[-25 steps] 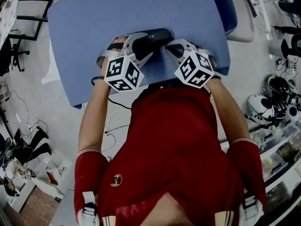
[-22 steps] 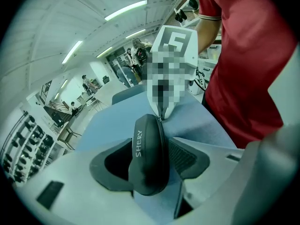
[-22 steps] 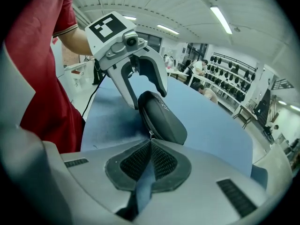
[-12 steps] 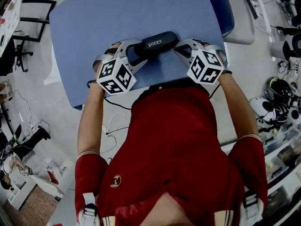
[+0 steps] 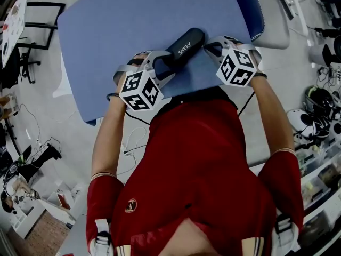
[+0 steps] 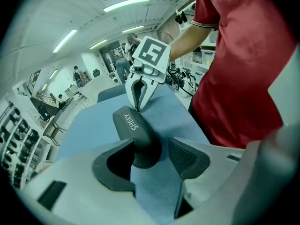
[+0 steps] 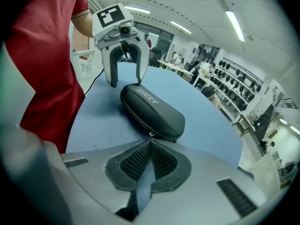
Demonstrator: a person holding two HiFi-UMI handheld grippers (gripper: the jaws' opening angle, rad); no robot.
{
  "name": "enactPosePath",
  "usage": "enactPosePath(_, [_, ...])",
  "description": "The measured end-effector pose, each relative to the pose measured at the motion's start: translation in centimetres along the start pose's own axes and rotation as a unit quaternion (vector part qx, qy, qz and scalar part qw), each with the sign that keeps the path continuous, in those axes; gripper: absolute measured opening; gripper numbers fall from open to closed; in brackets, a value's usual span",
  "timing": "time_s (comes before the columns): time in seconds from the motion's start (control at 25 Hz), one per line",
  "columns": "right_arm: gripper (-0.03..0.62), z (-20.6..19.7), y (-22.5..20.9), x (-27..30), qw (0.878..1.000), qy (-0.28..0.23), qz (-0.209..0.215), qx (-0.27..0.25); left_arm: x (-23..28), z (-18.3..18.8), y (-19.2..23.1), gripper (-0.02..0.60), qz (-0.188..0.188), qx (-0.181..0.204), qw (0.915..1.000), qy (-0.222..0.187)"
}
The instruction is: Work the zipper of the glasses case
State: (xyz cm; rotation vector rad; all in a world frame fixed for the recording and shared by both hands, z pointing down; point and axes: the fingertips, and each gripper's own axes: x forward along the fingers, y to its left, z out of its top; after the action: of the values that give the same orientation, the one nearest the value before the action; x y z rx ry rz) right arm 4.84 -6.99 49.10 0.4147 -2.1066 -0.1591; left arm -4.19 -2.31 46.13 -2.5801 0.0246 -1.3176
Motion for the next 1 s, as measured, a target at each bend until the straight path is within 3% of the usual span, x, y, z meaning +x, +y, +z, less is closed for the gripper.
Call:
enactPosePath(0.2, [0.000, 0.0, -0.9, 0.5, 0.999, 0.004, -0.022, 0.030, 0.4, -0.1, 0.9, 0.227, 0.029, 0.029, 0.9991, 0.003])
enactPosePath(0.4, [0.000, 0.7, -1.0, 1.1, 0.999, 0.024, -0.036, 0.021, 0.3, 0.8, 2.4, 0.229, 0.049, 0.030, 0.9978, -0.033])
enactPosePath(0.68, [0.000, 0.2, -0.8, 1.3, 0.998, 0.044, -0.048, 0.016, 1.9, 1.3, 2.7, 0.232, 0.030, -0.020, 0.9984, -0.044])
enactPosePath(1.0, [0.000, -0.3, -0.7, 0.5, 0.998, 0.012, -0.034, 0.046, 2.7, 2.0, 3.4, 0.232, 0.034, -0.077, 0.9950, -0.053])
